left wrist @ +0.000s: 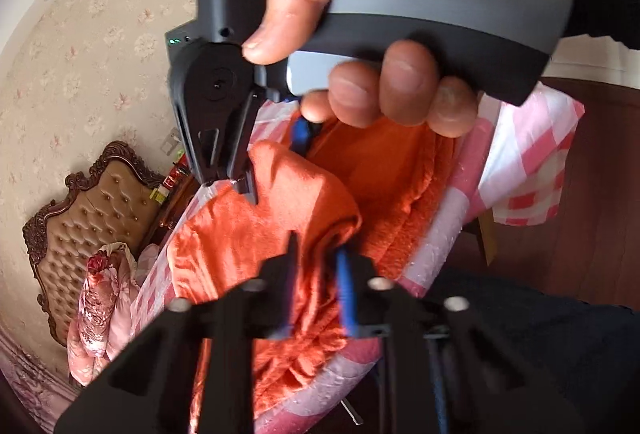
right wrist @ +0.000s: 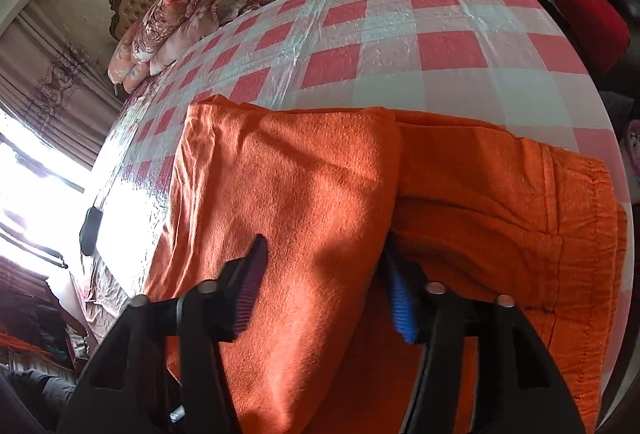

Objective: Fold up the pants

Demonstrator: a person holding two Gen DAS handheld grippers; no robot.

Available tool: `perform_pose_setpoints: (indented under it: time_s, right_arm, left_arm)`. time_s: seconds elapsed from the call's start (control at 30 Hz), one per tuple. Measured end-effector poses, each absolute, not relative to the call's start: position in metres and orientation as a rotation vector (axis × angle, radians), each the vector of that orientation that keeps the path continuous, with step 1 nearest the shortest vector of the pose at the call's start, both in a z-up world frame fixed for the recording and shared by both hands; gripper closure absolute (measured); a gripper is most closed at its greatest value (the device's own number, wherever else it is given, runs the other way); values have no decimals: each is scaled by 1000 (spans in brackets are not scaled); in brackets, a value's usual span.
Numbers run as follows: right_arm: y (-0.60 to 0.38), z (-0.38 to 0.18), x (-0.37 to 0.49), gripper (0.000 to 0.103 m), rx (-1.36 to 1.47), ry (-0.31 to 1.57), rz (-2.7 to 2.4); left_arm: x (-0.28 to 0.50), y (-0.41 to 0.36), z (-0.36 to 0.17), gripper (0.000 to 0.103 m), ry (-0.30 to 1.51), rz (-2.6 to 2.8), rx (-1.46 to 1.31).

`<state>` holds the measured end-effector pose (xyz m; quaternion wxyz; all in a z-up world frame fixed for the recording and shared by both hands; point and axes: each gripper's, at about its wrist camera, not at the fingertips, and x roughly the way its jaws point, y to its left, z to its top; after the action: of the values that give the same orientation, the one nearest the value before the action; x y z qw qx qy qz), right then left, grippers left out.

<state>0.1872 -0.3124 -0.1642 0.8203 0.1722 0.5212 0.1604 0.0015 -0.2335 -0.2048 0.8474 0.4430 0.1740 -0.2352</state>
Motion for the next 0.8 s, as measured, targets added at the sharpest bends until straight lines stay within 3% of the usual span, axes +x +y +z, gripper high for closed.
perform_pose_setpoints:
  time_s: [0.03, 0.13, 0.43, 0.8]
  right_arm:
    - [-314, -166, 189, 78, 378, 1117, 337]
    - [-318, -161, 188, 92, 410, 1105, 342]
    - [-353, -103, 187, 95, 460, 993, 379]
    - [-424, -115, 173, 95, 437, 1014, 258]
  left_arm:
    - [-5, -235, -203, 95, 353, -491, 934]
    - [-8, -233, -191, 96, 298, -455, 927]
    - [-6, -271, -146, 96, 159, -491, 948]
    - [-18, -343, -164, 96, 139, -609, 1019]
